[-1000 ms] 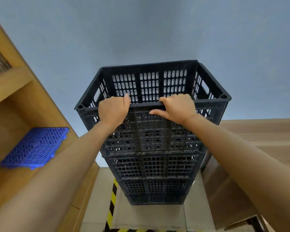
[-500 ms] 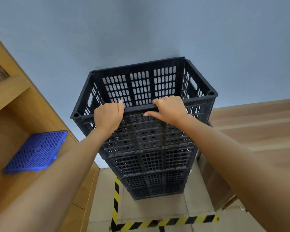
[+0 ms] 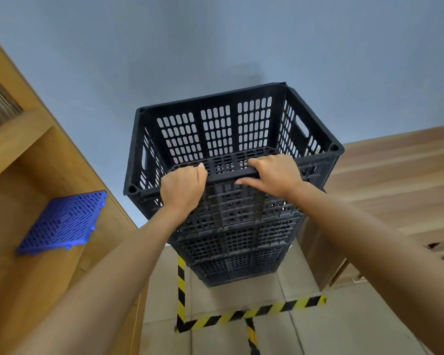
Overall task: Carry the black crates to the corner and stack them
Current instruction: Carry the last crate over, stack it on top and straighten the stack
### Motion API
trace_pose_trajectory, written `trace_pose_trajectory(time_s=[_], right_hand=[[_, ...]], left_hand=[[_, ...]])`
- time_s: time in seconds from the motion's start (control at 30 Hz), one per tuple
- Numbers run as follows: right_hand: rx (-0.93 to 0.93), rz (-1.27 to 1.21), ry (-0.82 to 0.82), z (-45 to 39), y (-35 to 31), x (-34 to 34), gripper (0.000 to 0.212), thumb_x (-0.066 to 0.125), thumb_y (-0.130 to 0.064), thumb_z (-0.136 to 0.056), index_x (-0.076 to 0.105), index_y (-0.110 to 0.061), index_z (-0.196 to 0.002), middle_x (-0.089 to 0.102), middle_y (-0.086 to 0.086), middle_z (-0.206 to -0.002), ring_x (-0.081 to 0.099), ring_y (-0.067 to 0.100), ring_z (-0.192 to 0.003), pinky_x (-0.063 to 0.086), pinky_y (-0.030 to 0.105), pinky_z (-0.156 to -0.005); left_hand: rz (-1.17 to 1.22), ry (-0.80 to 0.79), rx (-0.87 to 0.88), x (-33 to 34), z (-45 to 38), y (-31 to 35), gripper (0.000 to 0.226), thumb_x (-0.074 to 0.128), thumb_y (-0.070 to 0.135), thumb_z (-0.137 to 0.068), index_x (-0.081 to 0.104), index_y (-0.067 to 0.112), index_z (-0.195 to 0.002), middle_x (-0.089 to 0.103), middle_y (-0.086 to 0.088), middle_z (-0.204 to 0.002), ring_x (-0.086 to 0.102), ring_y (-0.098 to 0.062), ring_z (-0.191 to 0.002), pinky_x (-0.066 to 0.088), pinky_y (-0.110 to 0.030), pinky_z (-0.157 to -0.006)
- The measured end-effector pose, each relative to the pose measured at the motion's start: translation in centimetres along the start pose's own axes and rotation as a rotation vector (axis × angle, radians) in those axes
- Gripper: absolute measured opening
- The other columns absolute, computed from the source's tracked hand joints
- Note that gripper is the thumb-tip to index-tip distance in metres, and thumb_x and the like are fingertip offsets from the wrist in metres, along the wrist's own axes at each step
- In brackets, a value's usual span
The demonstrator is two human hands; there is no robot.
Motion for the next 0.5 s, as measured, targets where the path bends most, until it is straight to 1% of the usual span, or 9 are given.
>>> trace_pose_trajectory(time_s=[0.07, 0.1, 0.23, 0.37, 0.43, 0.5], right_hand=[[0.011, -0.002, 0.001, 0.3, -0.1, 0.0, 0.063, 0.029, -0.082, -0.082, 0.047, -0.023, -0.071, 0.052, -0.008, -0.054, 0.052, 0.014, -0.046, 0.04, 0.024, -0.042], [0.017, -0.004, 0.004, 0.3, -0.1, 0.1, 0.063, 0.03, -0.082, -0.082, 0.045, -0.023, -0.07, 0.052, -0.008, -0.053, 0.052, 0.014, -0.046, 0.041, 0.024, -0.043], [0.024, -0.009, 0.017, -0.5, 0.3, 0.5, 0.063, 0.031, -0.082, -0.082, 0.047, -0.022, -0.069, 0.052, -0.008, -0.053, 0.051, 0.013, -0.045, 0.045, 0.026, -0.044], [0.008, -0.009, 0.027, -2.9, 1.2, 1.4, 0.063, 0.032, -0.082, -0.082, 0.047, -0.022, -0.068, 0.051, -0.008, -0.052, 0.05, 0.013, -0.044, 0.038, 0.023, -0.042], [0.007, -0.009, 0.028, -4.6, 1.9, 2.1, 0.063, 0.033, -0.082, -0.082, 0.047, -0.023, -0.067, 0.05, -0.008, -0.051, 0.05, 0.013, -0.044, 0.035, 0.022, -0.042], [0.006, -0.017, 0.024, -6.5, 2.8, 3.0, 0.062, 0.033, -0.082, -0.082, 0.047, -0.023, -0.068, 0.049, -0.008, -0.051, 0.05, 0.013, -0.045, 0.035, 0.022, -0.043]], left_hand=[[0.011, 0.0, -0.002, -0.1, 0.4, 0.1, 0.062, 0.024, 0.038, -0.1, 0.044, 0.015, -0.047, 0.045, 0.001, -0.043, 0.05, -0.023, -0.043, 0.04, -0.028, -0.045], [0.023, 0.001, -0.005, -0.1, 0.4, 0.1, 0.061, 0.026, 0.037, -0.101, 0.043, 0.015, -0.047, 0.044, 0.001, -0.043, 0.05, -0.023, -0.043, 0.041, -0.029, -0.047], [0.033, 0.013, -0.009, 0.2, -0.5, -0.1, 0.06, 0.024, 0.037, -0.101, 0.042, 0.015, -0.047, 0.04, 0.002, -0.043, 0.048, -0.022, -0.043, 0.036, -0.028, -0.045], [0.046, 0.027, -0.024, 1.4, -3.1, -0.9, 0.06, 0.026, 0.035, -0.101, 0.041, 0.015, -0.047, 0.04, 0.001, -0.043, 0.047, -0.022, -0.042, 0.037, -0.028, -0.046], [0.042, 0.029, -0.039, 2.1, -5.0, -1.3, 0.061, 0.026, 0.035, -0.101, 0.041, 0.014, -0.046, 0.04, 0.001, -0.042, 0.048, -0.022, -0.042, 0.034, -0.028, -0.045], [0.033, 0.034, -0.049, 2.9, -7.1, -1.8, 0.062, 0.027, 0.035, -0.101, 0.04, 0.014, -0.045, 0.04, 0.0, -0.042, 0.048, -0.023, -0.042, 0.032, -0.026, -0.045]])
Point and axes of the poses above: each hand's wrist, its own z-axis away from the middle knuckle, its own x-axis out of the palm, y = z × x, the point moved 6 cm from there along -z, towards the middle knuckle
